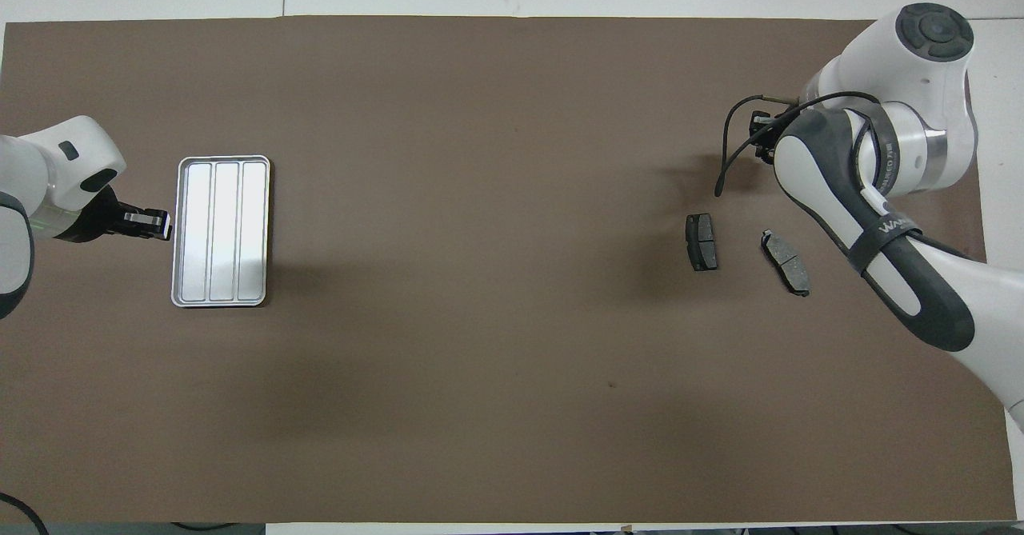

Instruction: Pick bearing gear from pile to tray

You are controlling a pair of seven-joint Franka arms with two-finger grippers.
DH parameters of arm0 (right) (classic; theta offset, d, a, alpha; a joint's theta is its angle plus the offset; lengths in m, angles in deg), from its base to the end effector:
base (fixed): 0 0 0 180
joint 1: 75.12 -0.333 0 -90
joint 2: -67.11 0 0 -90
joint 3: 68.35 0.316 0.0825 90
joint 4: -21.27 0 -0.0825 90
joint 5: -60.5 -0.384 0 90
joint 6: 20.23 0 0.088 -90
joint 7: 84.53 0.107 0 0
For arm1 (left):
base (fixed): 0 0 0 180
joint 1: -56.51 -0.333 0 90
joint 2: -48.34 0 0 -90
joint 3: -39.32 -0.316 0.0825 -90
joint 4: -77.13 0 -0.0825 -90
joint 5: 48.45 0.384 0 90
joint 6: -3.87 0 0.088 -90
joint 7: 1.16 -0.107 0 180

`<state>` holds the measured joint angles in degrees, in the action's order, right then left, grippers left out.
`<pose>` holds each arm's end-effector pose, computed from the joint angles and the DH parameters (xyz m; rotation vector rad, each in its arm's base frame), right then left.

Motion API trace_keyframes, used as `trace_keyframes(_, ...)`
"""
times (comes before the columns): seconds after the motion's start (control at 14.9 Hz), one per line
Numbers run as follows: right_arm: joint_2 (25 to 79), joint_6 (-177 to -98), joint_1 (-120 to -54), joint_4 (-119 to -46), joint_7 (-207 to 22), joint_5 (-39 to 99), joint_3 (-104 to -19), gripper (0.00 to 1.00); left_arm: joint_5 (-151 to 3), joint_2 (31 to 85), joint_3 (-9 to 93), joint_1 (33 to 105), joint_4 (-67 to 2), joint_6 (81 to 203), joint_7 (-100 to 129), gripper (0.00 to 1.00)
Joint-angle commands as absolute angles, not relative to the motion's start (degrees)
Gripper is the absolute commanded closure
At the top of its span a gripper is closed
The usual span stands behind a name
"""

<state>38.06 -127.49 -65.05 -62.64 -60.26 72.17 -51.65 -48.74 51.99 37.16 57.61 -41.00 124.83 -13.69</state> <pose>0.6876 0.0318 0.3913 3.0431 -0.4119 -0.0931 0.5587 0.0099 0.4028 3.1226 -0.3095 -0.0219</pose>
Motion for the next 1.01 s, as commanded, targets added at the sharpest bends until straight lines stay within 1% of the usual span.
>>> trace_keyframes(0.0,42.4,-120.5,-69.4,-60.9,-55.8,72.0,-51.3,1.0,-49.2,50.1,37.6,57.2,-45.3,128.3,-14.3,1.0)
trace_keyframes(0.13,45.0,-118.5,-73.3,-61.0,-47.9,71.1,-50.0,1.0,-49.2,50.1,37.6,57.2,-47.6,131.5,-14.2,1.0)
trace_keyframes(0.27,46.2,-117.4,-78.4,-61.0,-37.7,70.2,-49.6,1.0,-49.2,50.7,37.4,57.0,-48.5,132.7,-14.3,1.0)
trace_keyframes(0.4,46.5,-118.3,-83.0,-61.3,-28.3,68.2,-49.4,1.0,-49.2,51.4,37.4,56.1,-48.6,133.2,-14.4,1.0)
trace_keyframes(0.61,47.2,-120.9,-87.9,-62.7,-18.3,65.6,-49.1,1.0,-49.2,52.1,37.4,56.1,-49.5,134.8,-14.3,1.0)
trace_keyframes(0.74,47.2,-125.5,-90.5,-65.7,-12.2,65.5,-49.1,1.0,-49.2,52.6,37.4,56.1,-50.5,136.3,-14.2,1.0)
trace_keyframes(0.94,47.1,-136.7,-94.0,-73.1,-6.9,65.6,-49.2,1.0,-49.2,53.1,37.6,56.4,-51.3,137.4,-13.7,1.0)
